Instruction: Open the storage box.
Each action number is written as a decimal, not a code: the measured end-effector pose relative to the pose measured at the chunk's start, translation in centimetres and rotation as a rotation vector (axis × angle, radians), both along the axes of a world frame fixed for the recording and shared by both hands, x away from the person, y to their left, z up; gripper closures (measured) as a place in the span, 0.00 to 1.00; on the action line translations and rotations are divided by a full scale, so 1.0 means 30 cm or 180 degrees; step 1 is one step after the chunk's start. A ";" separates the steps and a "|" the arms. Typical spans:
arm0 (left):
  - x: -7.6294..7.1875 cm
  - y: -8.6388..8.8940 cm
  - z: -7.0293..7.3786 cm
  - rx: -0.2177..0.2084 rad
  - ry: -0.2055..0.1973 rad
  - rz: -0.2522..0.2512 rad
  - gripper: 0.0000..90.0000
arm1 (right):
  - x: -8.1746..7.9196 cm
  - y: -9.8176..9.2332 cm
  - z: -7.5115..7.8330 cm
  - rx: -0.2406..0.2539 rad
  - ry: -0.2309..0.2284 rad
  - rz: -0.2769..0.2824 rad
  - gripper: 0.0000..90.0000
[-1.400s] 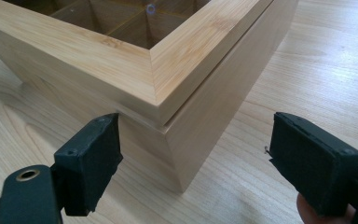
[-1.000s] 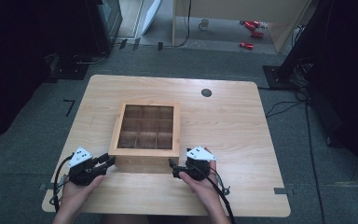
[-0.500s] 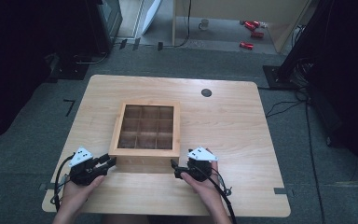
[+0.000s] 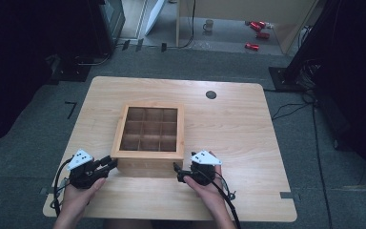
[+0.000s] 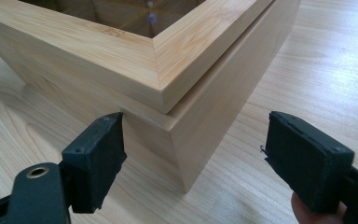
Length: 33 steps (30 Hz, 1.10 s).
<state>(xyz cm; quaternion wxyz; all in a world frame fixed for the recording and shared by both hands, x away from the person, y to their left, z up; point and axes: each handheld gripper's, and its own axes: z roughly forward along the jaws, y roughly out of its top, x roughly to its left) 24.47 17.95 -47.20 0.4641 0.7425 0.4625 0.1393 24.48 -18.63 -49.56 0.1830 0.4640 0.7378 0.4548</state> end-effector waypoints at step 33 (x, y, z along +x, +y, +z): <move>0.006 0.094 -0.058 0.0232 0.0271 0.0236 0.38 | 0.014 -0.003 0.092 0.0006 -0.0389 0.0013 0.24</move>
